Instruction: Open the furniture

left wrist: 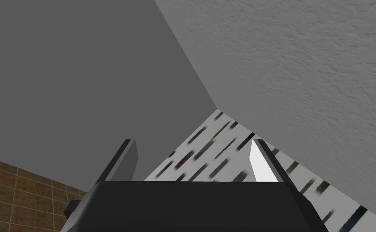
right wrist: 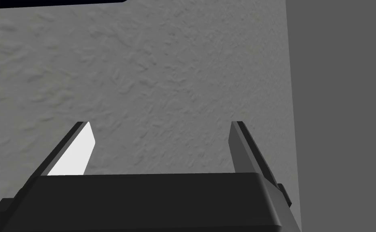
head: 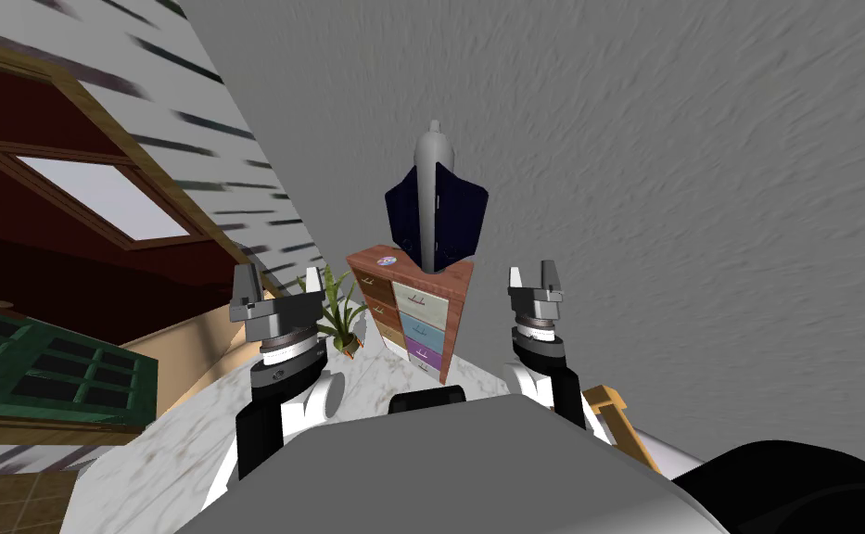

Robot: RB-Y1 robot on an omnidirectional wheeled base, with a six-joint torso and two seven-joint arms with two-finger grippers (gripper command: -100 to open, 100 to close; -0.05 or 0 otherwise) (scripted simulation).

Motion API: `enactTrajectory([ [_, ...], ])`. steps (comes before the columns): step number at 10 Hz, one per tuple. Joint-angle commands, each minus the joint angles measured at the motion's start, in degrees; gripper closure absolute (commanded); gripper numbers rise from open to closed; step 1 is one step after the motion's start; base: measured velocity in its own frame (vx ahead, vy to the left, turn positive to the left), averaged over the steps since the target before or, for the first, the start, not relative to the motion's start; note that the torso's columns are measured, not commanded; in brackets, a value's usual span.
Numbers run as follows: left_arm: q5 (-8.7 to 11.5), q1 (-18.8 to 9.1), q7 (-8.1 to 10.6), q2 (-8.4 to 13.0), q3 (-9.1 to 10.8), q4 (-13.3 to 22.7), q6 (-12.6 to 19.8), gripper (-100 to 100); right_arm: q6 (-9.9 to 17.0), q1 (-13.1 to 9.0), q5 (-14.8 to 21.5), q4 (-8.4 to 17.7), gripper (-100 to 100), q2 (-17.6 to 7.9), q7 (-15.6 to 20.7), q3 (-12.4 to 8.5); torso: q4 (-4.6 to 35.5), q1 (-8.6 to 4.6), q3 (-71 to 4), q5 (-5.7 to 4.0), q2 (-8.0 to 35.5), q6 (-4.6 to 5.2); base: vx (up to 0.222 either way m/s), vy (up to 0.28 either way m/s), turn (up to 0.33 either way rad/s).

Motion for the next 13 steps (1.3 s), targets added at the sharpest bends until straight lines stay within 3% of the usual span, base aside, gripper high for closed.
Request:
enactTrajectory([
  [1, 0.0, 0.0, 0.0, 0.0, 0.0, 0.0, 0.0, 0, 0.0, 0.0, 0.0, 0.0, 0, 0.0, 0.0, 0.0, 2.3, 0.0, -4.7, 0.0, 2.3, 0.0, 0.0, 0.0, 0.0],
  [9, 0.0, 0.0, 0.0, 0.0, 0.0, 0.0, 0.0, 0, 0.0, 0.0, 0.0, 0.0, 0, 0.0, 0.0, 0.0, 35.4, 0.0, -70.7, 0.0, 35.4, 0.0, 0.0, 0.0, 0.0],
  [10, -0.1, -0.2, -0.1, 2.5, -0.13, 0.7, 0.1, -100, 0.0, 0.0, 0.0, 0.0, 0, 0.0, 0.0, 0.0, 39.6, 0.0, -79.2, 0.0, 39.6, 0.0, 0.003, -0.004, -0.024],
  [13, -0.6, -0.8, -0.49, 7.1, -0.63, 3.3, 0.4, -100, 0.0, 0.0, 0.0, 0.0, 0, 0.0, 0.0, 0.0, 42.2, -0.01, -84.5, 0.0, 42.2, 0.0, -0.008, -0.01, -0.032],
])
